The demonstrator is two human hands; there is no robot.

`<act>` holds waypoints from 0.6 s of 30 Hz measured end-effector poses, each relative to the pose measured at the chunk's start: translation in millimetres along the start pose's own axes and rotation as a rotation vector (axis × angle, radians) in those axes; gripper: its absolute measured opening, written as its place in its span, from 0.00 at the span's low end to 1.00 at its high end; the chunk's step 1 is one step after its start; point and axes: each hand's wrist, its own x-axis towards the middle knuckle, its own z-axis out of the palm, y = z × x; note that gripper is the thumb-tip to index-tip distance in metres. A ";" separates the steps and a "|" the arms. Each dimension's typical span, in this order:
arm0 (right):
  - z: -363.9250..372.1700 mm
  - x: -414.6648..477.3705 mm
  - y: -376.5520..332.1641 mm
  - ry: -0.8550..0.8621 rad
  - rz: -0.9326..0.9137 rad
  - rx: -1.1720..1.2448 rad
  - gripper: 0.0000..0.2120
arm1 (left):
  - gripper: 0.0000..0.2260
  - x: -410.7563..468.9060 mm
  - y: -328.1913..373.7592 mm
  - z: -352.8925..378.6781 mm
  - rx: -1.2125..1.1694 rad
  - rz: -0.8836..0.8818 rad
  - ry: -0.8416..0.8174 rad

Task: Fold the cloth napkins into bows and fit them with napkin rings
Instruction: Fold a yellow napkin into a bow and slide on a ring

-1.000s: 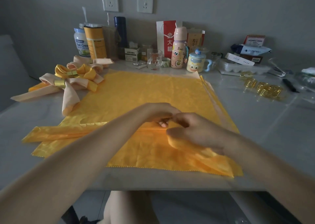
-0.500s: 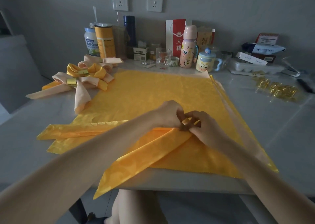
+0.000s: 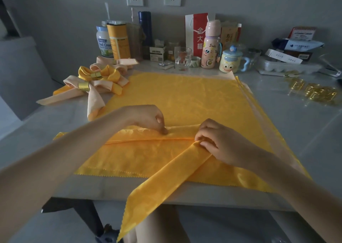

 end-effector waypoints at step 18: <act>19.6 46.4 -2.7 0.069 0.188 0.089 0.07 | 0.19 34.8 8.1 -21.3 0.086 -0.210 0.104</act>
